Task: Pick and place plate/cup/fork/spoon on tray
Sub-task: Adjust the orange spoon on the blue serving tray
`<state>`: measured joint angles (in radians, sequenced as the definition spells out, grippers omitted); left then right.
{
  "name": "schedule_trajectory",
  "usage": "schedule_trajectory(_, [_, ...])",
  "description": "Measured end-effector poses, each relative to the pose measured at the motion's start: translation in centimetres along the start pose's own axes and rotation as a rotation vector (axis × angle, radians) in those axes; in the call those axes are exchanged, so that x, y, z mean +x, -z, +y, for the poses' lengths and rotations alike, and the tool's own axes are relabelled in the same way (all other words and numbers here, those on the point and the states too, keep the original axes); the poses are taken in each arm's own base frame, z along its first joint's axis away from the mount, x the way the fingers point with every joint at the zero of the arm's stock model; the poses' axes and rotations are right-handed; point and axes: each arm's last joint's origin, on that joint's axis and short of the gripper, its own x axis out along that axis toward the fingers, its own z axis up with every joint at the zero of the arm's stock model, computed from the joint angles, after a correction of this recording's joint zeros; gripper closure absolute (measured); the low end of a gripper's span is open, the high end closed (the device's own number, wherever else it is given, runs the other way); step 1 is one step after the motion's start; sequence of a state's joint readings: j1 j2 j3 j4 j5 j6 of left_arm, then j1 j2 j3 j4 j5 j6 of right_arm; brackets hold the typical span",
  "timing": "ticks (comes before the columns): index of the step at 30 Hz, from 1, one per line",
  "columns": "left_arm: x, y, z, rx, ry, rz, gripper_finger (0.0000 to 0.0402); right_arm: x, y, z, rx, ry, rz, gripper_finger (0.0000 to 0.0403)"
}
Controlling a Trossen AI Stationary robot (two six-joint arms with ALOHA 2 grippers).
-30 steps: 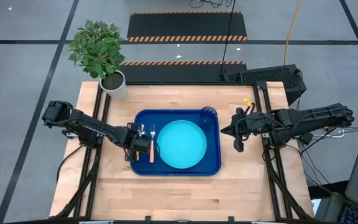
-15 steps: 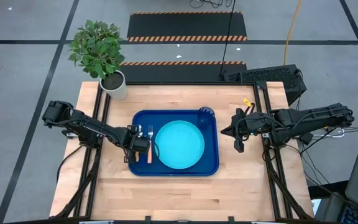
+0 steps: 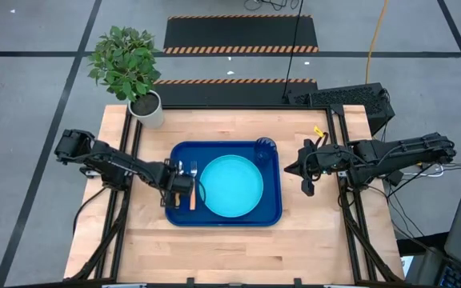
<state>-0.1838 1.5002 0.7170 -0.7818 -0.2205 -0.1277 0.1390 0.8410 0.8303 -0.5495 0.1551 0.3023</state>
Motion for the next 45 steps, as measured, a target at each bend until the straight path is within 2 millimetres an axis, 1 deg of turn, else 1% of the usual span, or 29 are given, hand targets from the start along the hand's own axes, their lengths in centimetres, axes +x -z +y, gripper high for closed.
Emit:
schedule_trajectory(6, [0.2, -0.1, 0.9, -0.003, -0.017, 0.005, 0.0399, 0.0, 0.0, 0.0, 0.0, 0.0, 0.0, 0.0403])
schedule_trajectory(12, [0.3, -0.2, 1.3, -0.016, -0.017, -0.002, 0.0399, 0.0, 0.0, 0.0, 0.0, 0.0, 0.0, 0.0403])
schedule_trajectory(17, [0.3, -0.5, 1.3, -0.001, -0.015, -0.026, 0.0399, 0.0, 0.0, 0.0, 0.0, 0.0, 0.0, 0.0403])
schedule_trajectory(25, [0.3, -0.3, 1.3, 0.005, -0.017, -0.005, 0.0399, 0.0, 0.0, 0.0, 0.0, 0.0, 0.0, 0.0403])
schedule_trajectory(30, [0.3, -0.1, 1.5, 0.011, -0.065, 0.009, 0.0399, 0.0, 0.0, 0.0, 0.0, 0.0, 0.0, 0.0403])
schedule_trajectory(45, [0.7, 0.0, 3.7, -0.021, -0.115, 0.038, 0.0399, 0.0, 0.0, 0.0, 0.0, 0.0, 0.0, 0.0403])
